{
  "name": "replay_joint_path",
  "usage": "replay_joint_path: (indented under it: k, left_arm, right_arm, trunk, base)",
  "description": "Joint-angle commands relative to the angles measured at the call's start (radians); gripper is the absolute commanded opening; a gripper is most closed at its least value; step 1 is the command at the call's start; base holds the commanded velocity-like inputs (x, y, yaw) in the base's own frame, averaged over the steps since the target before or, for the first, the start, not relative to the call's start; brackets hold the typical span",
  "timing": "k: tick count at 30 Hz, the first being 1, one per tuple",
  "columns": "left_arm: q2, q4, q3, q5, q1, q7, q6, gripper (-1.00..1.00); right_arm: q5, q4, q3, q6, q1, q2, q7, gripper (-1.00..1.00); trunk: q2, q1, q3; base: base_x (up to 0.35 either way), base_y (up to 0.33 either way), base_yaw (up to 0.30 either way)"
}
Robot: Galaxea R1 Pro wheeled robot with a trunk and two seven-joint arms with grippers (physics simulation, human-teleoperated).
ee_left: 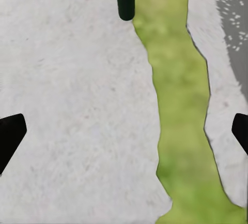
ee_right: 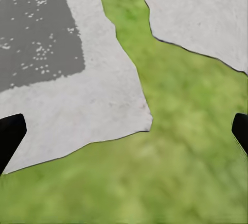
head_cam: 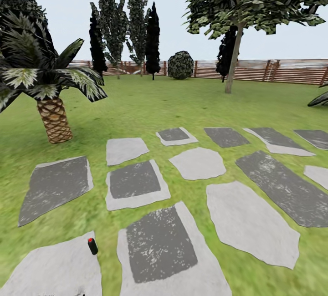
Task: In the garden, pick up the pesticide atomizer on the floor and spray pesticide onto both trees until each tree trunk is fully covered.
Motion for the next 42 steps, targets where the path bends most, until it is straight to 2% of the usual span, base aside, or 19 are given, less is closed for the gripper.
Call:
replay_joint_path:
  k: [1,10,25,42]
  left_arm:
    - [0.000,0.001,-0.004,0.011,-0.001,0.001,-0.003,1.00]
    - [0.000,0.001,-0.003,0.011,-0.001,0.003,-0.003,1.00]
    - [0.002,0.001,-0.002,0.016,-0.001,0.003,-0.003,1.00]
    - [0.005,0.002,0.000,0.017,-0.001,0.003,-0.003,1.00]
  right_arm:
    - [0.000,0.001,0.001,-0.003,0.000,0.000,-0.003,1.00]
    - [0.000,0.001,0.001,-0.003,0.000,0.000,-0.003,1.00]
    - [0.000,0.002,0.001,-0.003,0.000,0.000,-0.003,1.00]
    - [0.000,0.001,0.002,-0.003,0.000,0.001,-0.002,1.00]
  trunk:
    - [0.000,0.000,-0.001]
    - [0.000,0.000,-0.005]
    - [0.000,0.000,-0.012]
    - [0.000,0.000,-0.020]
  base:
    - [0.190,-0.208,0.278]
    - [0.158,-0.234,0.278]
    - [0.020,-0.271,0.278]
    - [0.227,-0.195,0.278]
